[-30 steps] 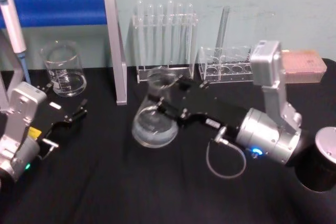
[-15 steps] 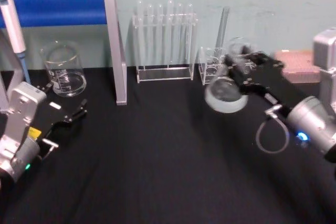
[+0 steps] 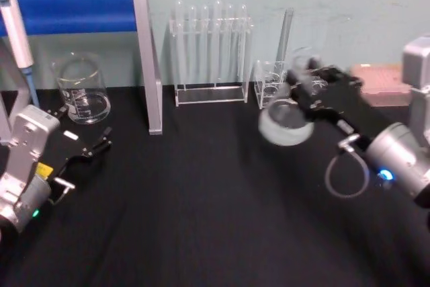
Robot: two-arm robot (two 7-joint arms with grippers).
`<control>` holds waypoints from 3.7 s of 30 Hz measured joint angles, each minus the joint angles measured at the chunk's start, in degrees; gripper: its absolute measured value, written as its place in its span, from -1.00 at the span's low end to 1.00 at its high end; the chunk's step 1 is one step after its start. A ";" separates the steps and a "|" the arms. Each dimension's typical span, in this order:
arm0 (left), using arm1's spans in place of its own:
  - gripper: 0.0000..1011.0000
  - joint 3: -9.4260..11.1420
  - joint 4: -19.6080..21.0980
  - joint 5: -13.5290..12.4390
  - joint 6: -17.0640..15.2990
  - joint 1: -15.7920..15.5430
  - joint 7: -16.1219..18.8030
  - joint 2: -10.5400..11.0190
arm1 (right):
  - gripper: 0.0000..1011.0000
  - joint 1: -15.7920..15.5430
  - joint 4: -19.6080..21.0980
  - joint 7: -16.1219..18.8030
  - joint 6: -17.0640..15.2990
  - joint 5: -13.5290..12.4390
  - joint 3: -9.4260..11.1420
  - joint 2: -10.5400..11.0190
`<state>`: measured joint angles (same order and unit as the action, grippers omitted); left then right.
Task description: Grasp the erlenmeyer flask with one hand, shake it three times, then place it back.
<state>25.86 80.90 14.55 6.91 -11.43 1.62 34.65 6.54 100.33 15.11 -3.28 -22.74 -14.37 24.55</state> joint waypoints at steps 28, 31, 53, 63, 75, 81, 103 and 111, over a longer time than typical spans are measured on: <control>0.98 0.00 0.00 0.00 0.00 0.00 0.00 0.00 | -0.11 5.32 -2.54 8.69 1.15 -3.50 -8.40 0.71; 0.98 0.00 0.00 0.00 0.00 0.00 0.00 0.00 | -0.11 4.33 -2.50 5.51 1.18 -2.76 -5.75 1.11; 0.98 0.00 0.00 0.00 0.00 0.00 0.00 0.00 | -0.11 0.32 -0.70 -0.11 -0.87 0.35 2.57 0.47; 0.98 0.00 0.00 0.00 0.00 0.00 0.00 0.00 | -0.11 3.13 -1.60 7.63 -1.23 -1.83 -3.42 -0.80; 0.98 0.00 0.00 0.00 0.00 0.00 0.00 0.00 | -0.11 5.91 -2.99 11.33 -1.22 -3.77 -8.69 -0.60; 0.98 0.00 0.00 0.00 0.00 0.00 0.00 0.00 | -0.11 6.69 -3.44 11.54 -0.79 -4.36 -9.60 -0.20; 0.98 0.00 0.00 0.00 0.00 0.00 0.00 0.00 | -0.11 9.20 -7.00 12.52 0.86 -4.82 -11.00 1.03; 0.98 0.00 0.00 0.00 0.00 0.00 0.00 0.00 | -0.11 10.05 -9.72 13.64 1.25 -4.28 -11.60 1.67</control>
<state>25.86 80.90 14.55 6.91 -11.43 1.62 34.65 16.59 90.61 28.75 -2.03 -27.02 -25.97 26.22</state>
